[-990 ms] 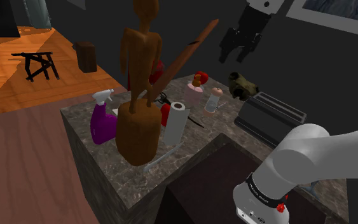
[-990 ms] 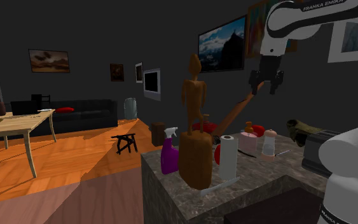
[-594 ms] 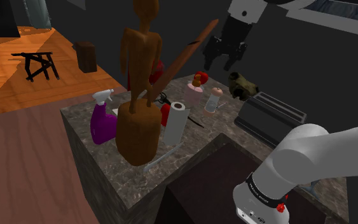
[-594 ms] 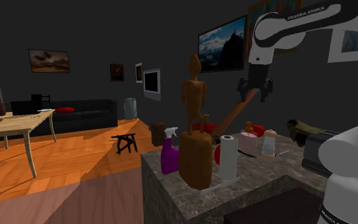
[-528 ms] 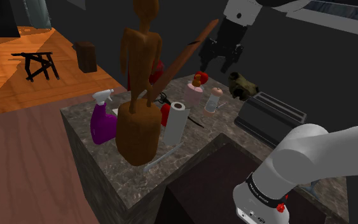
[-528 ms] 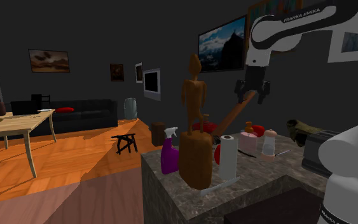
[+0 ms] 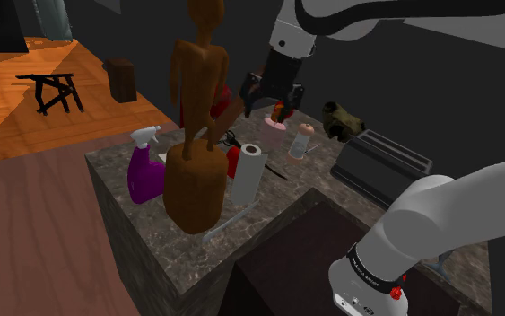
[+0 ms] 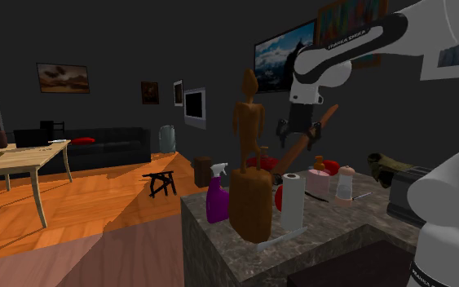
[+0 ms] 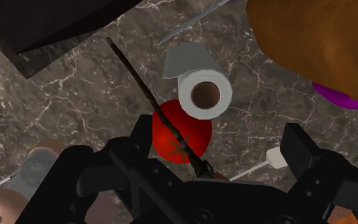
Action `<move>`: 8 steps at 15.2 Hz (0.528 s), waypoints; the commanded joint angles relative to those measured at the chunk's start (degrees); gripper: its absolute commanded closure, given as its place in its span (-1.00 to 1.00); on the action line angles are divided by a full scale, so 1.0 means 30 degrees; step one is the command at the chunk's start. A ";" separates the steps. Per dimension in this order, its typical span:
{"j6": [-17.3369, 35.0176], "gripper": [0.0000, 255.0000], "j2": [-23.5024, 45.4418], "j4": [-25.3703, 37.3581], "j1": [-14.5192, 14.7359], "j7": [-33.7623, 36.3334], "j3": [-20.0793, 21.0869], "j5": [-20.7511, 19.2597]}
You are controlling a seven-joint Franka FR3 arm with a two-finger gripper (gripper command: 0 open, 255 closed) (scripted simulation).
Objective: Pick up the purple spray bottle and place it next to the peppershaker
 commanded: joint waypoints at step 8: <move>0.3522 -1.00 0.6151 0.2070 -0.0304 0.5777 0.2412 0.1272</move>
